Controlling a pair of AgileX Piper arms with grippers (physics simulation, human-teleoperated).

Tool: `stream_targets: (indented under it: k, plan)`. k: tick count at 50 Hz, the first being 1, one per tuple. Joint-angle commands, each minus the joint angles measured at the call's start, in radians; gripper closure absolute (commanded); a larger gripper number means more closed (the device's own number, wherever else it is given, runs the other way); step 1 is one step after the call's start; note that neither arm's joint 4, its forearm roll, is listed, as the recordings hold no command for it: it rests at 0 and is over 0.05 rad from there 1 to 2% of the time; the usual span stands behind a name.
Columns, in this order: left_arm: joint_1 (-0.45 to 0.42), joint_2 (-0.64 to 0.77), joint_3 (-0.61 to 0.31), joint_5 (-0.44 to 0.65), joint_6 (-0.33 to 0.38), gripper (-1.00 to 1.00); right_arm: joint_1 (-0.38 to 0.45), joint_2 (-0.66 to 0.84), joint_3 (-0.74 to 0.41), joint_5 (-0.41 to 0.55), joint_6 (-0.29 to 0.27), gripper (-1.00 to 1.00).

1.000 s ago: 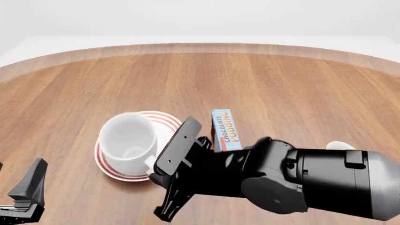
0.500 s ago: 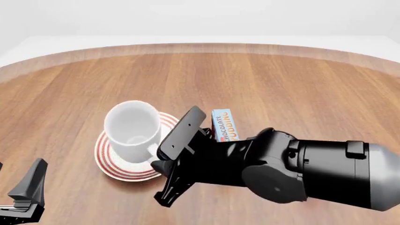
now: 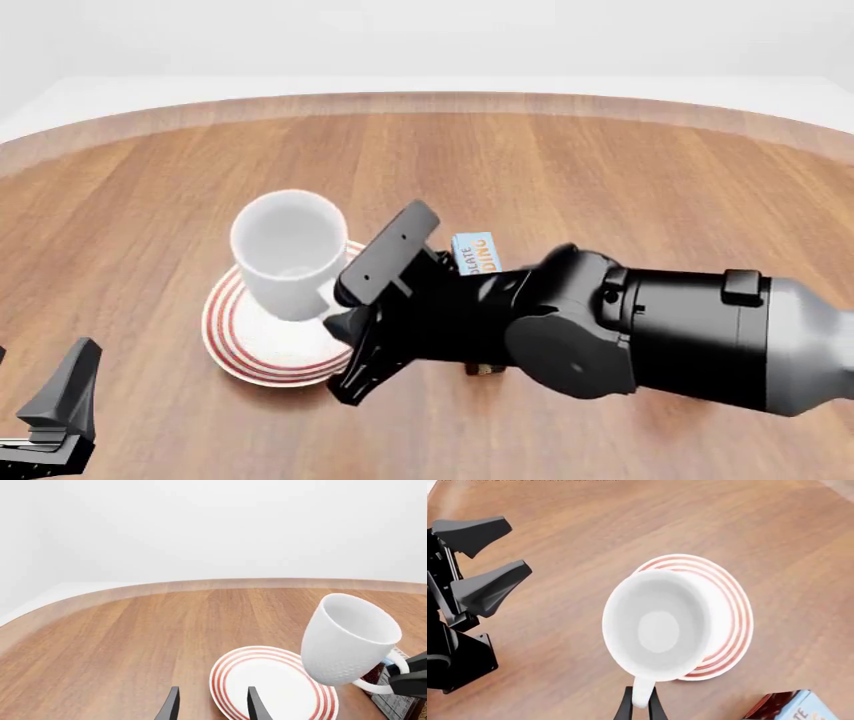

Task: Pick up the white mug and put it on the plate, and put the chocolate pudding to the right of the plate.

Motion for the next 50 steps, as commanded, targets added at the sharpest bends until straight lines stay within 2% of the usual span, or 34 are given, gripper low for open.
stream_targets:
  k: [1, 50]
  plan:
    - [0.0, 0.0, 0.0, 0.0, 0.0, -1.0, -0.016, 0.014, -0.026, 0.005, 0.007, 1.0]
    - [0.0, 0.0, 0.0, 0.0, 0.0, -1.0, -0.086, 0.147, -0.108, -0.034, 0.008, 1.0]
